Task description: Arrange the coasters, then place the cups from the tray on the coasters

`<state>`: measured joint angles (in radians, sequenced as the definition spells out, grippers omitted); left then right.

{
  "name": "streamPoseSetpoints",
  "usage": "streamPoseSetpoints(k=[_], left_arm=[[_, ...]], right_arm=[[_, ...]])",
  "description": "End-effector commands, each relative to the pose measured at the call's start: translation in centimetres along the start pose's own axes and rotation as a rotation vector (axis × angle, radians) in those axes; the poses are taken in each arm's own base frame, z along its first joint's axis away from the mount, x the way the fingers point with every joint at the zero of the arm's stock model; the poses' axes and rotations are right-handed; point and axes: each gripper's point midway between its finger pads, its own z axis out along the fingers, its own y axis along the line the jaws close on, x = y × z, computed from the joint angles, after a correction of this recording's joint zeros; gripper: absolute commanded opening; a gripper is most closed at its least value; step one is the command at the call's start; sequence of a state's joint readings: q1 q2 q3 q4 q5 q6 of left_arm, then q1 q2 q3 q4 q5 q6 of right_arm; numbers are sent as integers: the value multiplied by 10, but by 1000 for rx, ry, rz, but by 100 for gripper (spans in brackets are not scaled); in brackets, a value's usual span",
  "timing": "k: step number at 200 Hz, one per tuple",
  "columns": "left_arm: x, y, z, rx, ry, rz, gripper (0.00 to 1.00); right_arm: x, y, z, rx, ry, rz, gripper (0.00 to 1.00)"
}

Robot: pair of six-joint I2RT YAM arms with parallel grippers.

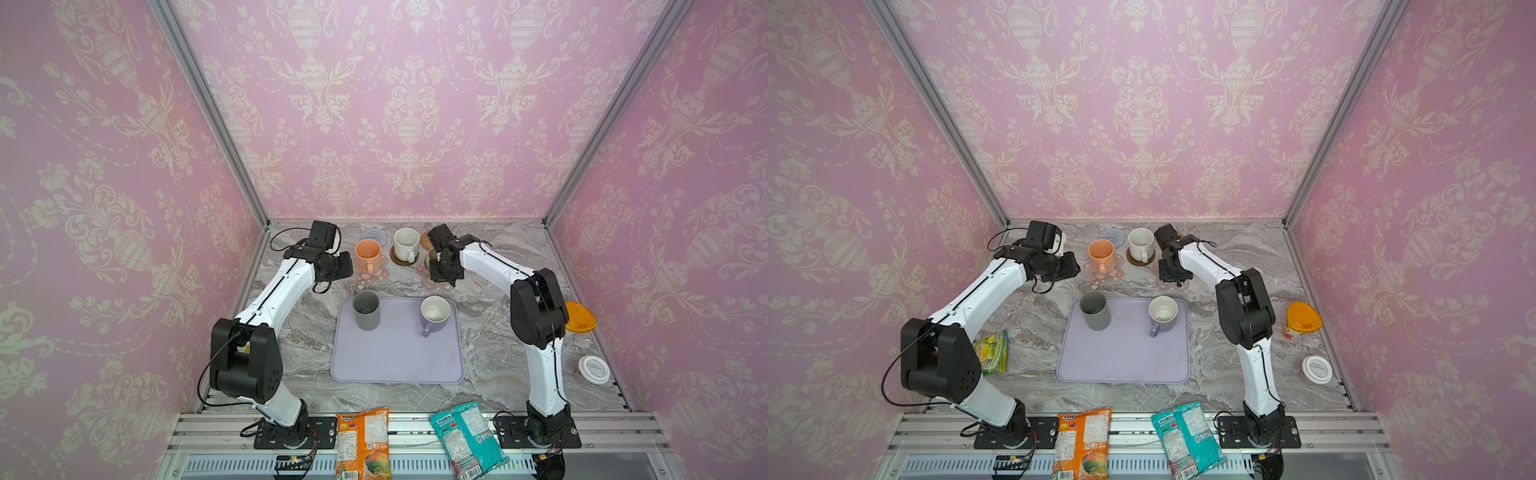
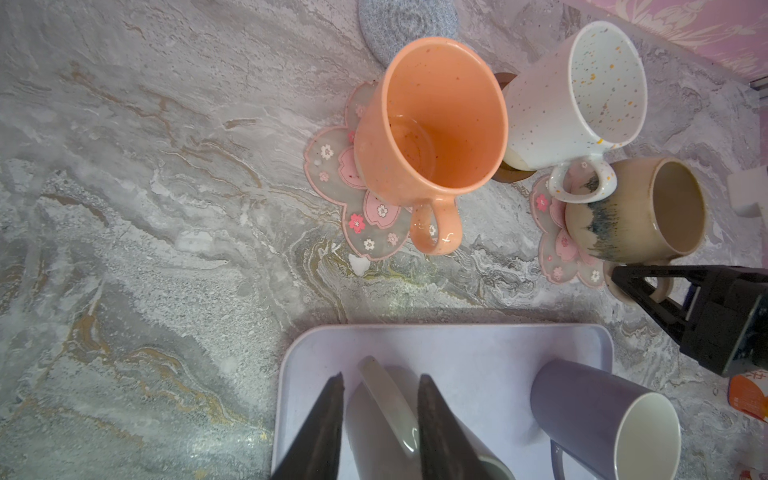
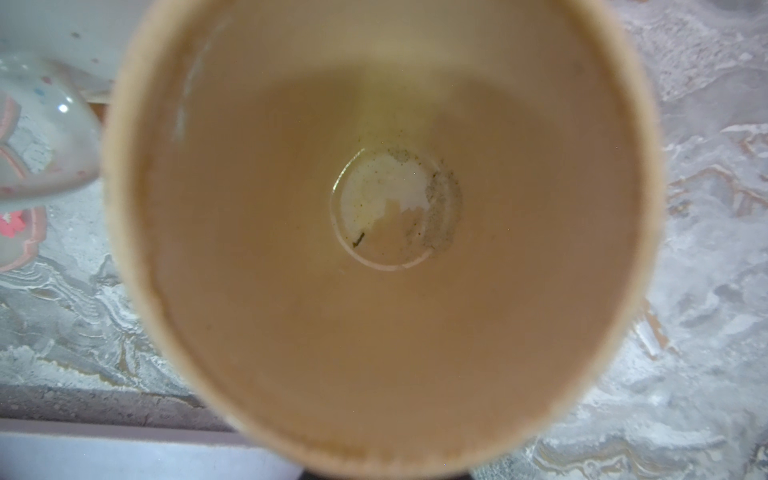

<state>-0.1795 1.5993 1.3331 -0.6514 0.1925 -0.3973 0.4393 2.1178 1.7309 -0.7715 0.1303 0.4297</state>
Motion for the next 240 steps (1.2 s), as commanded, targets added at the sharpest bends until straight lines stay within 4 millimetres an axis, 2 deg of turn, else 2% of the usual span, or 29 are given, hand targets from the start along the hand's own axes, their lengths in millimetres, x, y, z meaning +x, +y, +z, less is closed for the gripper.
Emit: streamPoseSetpoints(k=[1, 35, 63, 129, 197, 240], left_arm=[[2, 0, -3, 12, 16, 11, 33], [2, -2, -5, 21, 14, 5, 34], [4, -2, -9, 20, 12, 4, 34], [16, 7, -24, -19, 14, 9, 35], [40, 19, -35, -51, 31, -7, 35], [56, 26, -34, -68, 54, -20, 35]], right_arm=[[-6, 5, -24, -39, -51, 38, 17], [-5, 3, -29, -41, -55, 44, 31], [-4, 1, -37, -33, -65, 31, 37], [6, -10, -66, -38, -115, 27, 38], [32, -23, -109, -37, -175, -27, 40], [47, -26, -134, -50, -216, -44, 40]])
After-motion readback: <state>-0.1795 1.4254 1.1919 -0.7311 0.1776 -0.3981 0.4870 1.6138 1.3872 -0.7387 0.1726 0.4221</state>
